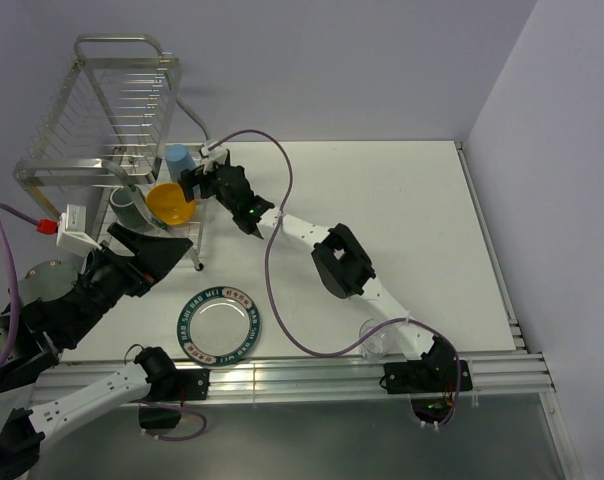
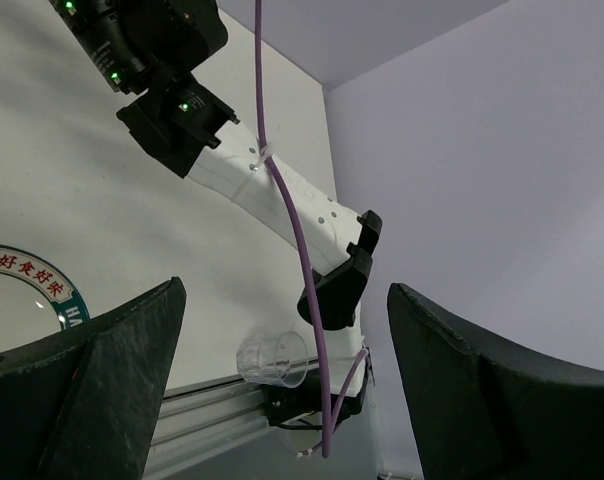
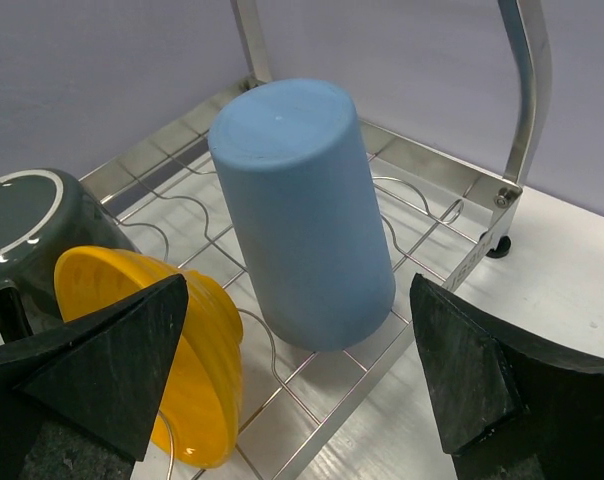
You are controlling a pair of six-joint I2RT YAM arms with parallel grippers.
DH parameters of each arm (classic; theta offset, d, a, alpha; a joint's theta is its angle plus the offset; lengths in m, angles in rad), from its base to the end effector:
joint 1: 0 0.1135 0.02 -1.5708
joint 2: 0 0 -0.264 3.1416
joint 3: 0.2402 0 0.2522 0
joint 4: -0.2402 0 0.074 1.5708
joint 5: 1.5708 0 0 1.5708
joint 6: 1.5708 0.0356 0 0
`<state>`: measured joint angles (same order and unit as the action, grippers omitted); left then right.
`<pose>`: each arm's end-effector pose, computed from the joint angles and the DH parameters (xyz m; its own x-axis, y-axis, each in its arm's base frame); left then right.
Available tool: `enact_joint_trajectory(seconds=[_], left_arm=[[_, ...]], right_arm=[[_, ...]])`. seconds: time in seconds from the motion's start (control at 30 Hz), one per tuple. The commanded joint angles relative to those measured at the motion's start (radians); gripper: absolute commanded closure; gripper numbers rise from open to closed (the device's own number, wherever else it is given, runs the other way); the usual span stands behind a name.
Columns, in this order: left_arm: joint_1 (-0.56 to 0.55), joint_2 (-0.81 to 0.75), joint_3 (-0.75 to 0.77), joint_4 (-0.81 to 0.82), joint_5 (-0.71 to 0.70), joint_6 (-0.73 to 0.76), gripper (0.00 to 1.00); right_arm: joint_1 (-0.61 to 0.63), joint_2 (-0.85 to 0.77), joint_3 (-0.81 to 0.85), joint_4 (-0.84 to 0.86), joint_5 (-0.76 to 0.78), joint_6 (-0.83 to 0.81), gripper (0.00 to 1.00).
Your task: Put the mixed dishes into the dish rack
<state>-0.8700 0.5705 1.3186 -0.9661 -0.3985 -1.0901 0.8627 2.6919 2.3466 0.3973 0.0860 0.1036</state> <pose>0.0369 -0.0223 0.4436 -0.4725 -0.7073 -0.5259 0.0891 0.5553 -0.8269 0.4042 0.4674 0.2075 -0.0389 0.1130 -0.9928 -0.7007 0.7052 0.1077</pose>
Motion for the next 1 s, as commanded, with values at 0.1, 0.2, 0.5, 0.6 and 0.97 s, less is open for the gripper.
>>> enact_joint_trajectory(seconds=[0.1,0.2,0.5,0.6,0.97], left_arm=[[-0.001,0.005,0.001,0.021,-0.010,-0.004,0.11],[-0.001,0.009,-0.007,0.026,-0.010,-0.004,0.11],[-0.001,0.037,-0.010,0.047,0.003,0.002,0.12],[-0.001,0.046,-0.015,0.055,0.007,0.001,0.12],[-0.001,0.202,-0.001,0.072,0.079,0.021,0.14]], right_arm=[[-0.001,-0.110,-0.084,0.106,0.000,0.010,0.00],[-0.005,-0.155,-0.145,0.141,0.006,0.018,0.00],[-0.044,-0.224,-0.210,0.184,-0.012,0.051,0.00],[-0.050,-0.245,-0.236,0.204,-0.023,0.059,0.00],[-0.083,-0.617,-0.447,-0.194,0.323,0.210,0.00]])
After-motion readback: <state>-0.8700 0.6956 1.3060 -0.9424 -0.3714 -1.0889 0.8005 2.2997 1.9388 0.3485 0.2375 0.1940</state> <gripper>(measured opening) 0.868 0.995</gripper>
